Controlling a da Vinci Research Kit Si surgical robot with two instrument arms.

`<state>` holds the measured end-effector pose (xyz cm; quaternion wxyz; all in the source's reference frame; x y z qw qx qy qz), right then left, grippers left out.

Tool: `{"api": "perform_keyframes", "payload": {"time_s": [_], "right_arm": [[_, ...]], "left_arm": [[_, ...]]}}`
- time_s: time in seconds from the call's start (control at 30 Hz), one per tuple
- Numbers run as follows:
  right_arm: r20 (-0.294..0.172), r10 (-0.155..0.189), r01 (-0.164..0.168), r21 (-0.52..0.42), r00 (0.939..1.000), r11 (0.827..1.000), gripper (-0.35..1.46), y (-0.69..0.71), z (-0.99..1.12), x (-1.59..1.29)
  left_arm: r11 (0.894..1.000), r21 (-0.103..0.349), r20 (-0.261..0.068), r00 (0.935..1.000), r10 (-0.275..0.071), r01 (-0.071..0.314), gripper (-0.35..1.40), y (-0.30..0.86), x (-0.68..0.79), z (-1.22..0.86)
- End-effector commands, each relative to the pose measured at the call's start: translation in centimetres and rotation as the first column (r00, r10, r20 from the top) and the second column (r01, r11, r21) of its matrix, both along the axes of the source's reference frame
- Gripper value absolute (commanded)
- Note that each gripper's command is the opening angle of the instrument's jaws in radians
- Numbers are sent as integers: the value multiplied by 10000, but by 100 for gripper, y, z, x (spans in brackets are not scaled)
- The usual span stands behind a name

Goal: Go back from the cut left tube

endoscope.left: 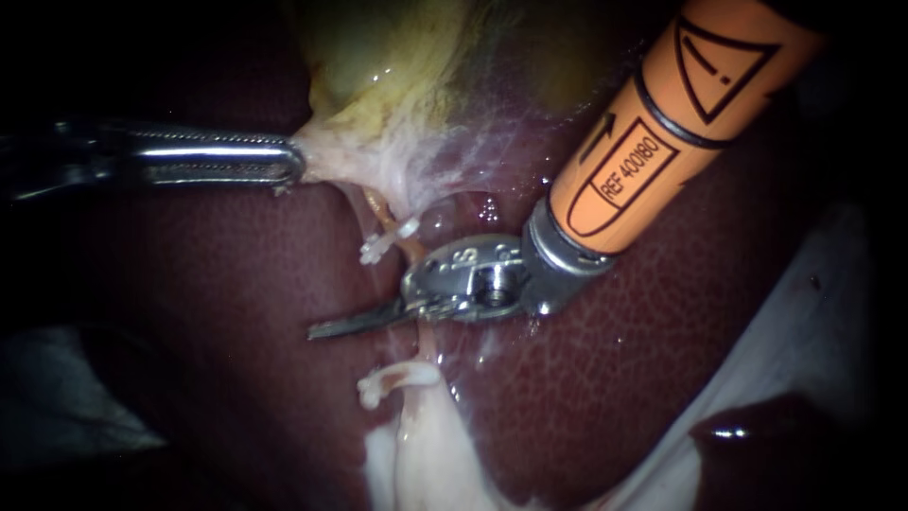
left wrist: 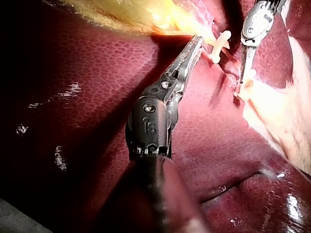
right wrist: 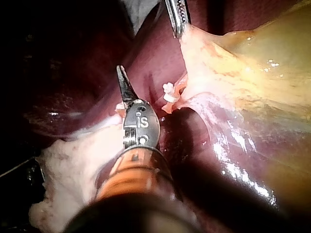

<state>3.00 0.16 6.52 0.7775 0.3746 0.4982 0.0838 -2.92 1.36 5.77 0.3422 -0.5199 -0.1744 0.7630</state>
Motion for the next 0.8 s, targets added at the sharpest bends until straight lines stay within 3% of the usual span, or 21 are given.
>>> {"api": "perform_keyframes", "payload": {"time_s": [0.03, 0.2, 0.23, 0.3, 0.37, 0.43, 0.67, 0.73, 0.8], "right_arm": [[-5, -7, 7, 0, 10000, 10000, -35, 0, -1, 0], [-33, -123, 124, 316, 9999, 9994, -35, -1, -1, -1], [-129, -60, 65, 349, 9999, 9994, 4, -1, -1, 0], [-304, 32, -20, 414, 9995, 9991, 101, -2, -1, 2], [-269, 341, -327, 523, 9991, 9981, 131, -2, -1, 6], [-138, 687, -681, 438, 9975, 9967, 143, -3, -2, 7], [5, 820, -819, 598, 9966, 9948, 143, -3, -8, -11], [160, 1134, -1141, 482, 9934, 9923, 143, -6, -15, -28], [387, 1638, -1648, 239, 9857, 9860, 143, -9, -24, -47]], "left_arm": [[10000, 2, -1, 10000, 2, -2, -35, 0, 0, 0], [10000, 2, -1, 10000, 2, -2, -35, 0, 0, 0], [10000, 2, -1, 10000, 2, -2, -35, 0, 0, 0], [10000, 2, -1, 10000, 2, -2, -35, 0, 0, 0], [10000, 2, 0, 10000, 3, -3, -35, 0, 0, 0], [10000, 2, 0, 10000, 4, -4, -35, 0, 0, 0], [10000, 3, 4, 10000, 9, -9, -35, 0, 1, 0], [10000, 2, 4, 10000, 10, -10, -35, 0, 1, 0], [10000, 2, 7, 10000, 15, -15, -35, 0, 2, 1]]}}
